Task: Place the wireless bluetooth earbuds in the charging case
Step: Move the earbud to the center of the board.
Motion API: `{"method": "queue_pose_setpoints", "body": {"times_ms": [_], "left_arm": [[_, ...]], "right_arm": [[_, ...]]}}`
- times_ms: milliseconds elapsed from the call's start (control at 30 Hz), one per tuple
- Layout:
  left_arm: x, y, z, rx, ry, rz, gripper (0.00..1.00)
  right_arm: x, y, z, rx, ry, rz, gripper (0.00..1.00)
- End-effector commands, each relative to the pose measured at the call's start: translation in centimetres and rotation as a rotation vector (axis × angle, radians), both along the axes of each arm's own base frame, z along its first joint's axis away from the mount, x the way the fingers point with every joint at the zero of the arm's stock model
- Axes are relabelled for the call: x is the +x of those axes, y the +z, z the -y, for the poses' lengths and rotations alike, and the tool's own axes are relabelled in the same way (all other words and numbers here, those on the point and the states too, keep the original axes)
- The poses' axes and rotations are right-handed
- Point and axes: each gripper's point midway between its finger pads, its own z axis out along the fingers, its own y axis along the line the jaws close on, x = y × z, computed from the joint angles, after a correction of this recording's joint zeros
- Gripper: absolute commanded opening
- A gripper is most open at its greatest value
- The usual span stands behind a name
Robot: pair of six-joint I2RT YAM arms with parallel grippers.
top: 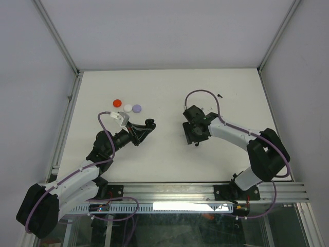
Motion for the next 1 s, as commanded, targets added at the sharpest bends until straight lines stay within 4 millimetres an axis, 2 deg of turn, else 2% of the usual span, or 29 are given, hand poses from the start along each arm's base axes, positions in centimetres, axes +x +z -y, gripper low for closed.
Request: {"method": "queue_pose_setpoints", "body": {"times_ms": [0,300,433,733,967], "left_arm": [[-0.3,1.9,0.2,-0.043,-0.019,0.058,0.0],[-0.5,1.9,0.3,-0.042,-0.029,0.056,0.0],[-0.4,1.6,0.4,-0.039,-0.032,0.049,0.0],[-0.6,1.8,0.4,-0.042,-0.04,0.051,0.0],[-0.5,1.5,0.6,-0.037,-0.047,0.042,0.0]], "right_arm": [[1.7,0.5,-1.4,0.016,0.078,0.032,0.56],[2.9,-0.2,-2.5,0.079,0.096,0.021,0.61],[2.8,-1.1,-2.0,0.086,0.078,-0.005,0.61],[0.8,-2.3,0.3,0.039,0.016,-0.089,0.61],[-1.3,-1.7,0.3,0.075,0.014,-0.138,0.61]]}}
